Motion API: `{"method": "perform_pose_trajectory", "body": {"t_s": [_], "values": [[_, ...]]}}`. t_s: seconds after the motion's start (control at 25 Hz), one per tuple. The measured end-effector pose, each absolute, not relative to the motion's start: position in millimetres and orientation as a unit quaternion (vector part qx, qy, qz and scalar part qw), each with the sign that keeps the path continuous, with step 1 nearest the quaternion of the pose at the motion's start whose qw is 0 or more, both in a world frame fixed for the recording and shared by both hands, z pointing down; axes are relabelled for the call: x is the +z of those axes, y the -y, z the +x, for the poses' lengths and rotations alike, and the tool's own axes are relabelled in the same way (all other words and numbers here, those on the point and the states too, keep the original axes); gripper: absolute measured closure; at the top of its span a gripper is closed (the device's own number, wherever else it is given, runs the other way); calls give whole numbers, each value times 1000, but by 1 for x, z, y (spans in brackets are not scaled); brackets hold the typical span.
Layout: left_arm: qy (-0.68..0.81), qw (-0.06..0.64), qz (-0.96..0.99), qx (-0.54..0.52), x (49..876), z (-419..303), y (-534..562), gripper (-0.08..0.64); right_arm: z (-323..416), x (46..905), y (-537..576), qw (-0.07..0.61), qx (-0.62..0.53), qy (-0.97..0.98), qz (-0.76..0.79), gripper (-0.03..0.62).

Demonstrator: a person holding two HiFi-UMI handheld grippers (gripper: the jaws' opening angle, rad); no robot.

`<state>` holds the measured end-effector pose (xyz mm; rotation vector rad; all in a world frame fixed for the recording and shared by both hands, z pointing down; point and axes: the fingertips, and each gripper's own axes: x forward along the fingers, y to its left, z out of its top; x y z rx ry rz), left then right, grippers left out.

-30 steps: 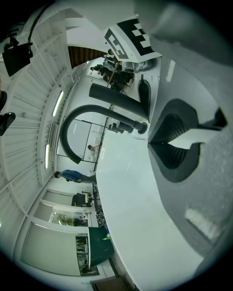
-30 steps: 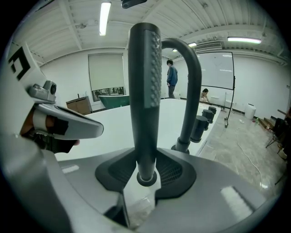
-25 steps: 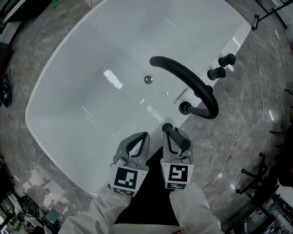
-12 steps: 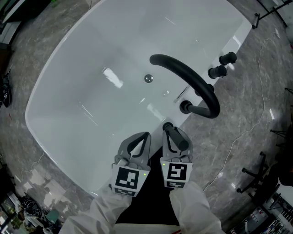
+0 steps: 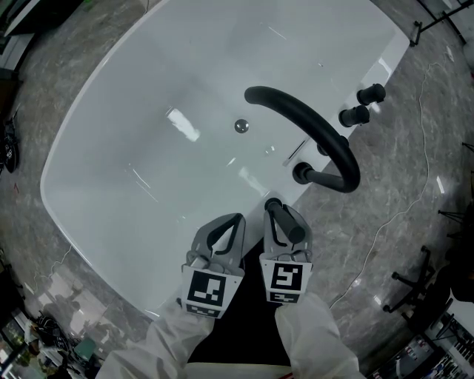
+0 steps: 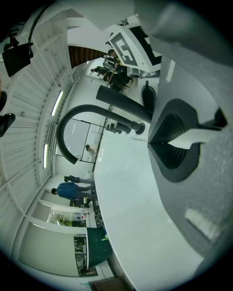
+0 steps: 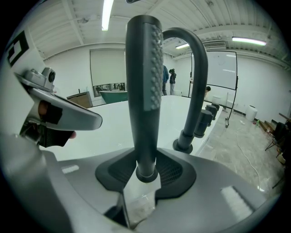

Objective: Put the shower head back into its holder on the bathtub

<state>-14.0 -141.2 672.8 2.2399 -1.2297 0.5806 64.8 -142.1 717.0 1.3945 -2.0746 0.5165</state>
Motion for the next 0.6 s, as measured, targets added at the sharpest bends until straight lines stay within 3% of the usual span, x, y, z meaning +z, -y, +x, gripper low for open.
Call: {"method": "perform_pose_trajectory", "body": {"t_s": [0.6], "values": [[452,262,825,215,676,-13,140,561,65,721,142,294,189,777,523,456]]}}
